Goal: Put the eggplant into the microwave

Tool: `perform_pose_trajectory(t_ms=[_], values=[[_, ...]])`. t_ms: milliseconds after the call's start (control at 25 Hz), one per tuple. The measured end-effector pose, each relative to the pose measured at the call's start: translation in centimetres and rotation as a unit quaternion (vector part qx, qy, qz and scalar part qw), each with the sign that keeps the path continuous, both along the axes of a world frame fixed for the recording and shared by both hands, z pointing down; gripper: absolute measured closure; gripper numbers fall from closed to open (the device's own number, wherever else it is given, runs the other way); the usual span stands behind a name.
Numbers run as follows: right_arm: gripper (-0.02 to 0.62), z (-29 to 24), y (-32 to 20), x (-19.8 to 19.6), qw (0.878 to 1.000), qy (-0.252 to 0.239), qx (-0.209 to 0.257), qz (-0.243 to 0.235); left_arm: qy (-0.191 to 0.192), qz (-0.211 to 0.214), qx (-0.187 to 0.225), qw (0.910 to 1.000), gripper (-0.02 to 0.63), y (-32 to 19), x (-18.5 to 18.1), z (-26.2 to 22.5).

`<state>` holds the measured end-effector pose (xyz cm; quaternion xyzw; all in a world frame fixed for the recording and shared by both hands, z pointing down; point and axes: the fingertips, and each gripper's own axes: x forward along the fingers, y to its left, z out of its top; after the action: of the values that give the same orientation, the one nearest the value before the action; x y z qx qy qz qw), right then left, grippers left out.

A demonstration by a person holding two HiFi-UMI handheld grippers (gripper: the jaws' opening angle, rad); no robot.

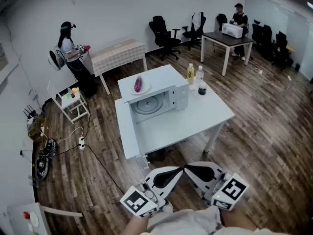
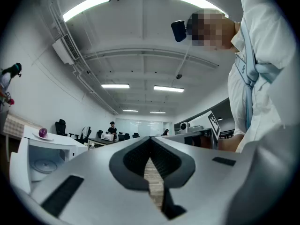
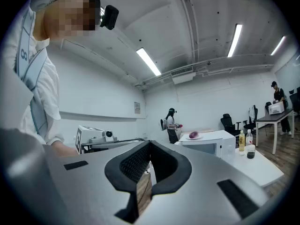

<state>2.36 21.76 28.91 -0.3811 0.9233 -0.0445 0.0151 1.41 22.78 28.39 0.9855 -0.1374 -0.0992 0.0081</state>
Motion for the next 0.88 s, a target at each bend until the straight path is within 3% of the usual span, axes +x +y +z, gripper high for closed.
perform_pose_trajectory(t_ms=[880], values=[[0.561, 0.2, -1.2, -0.3, 1.000, 0.000, 0.003, 0.007, 0.005, -0.004, -0.016, 0.9999, 0.604, -1.9, -1.5, 0.4]])
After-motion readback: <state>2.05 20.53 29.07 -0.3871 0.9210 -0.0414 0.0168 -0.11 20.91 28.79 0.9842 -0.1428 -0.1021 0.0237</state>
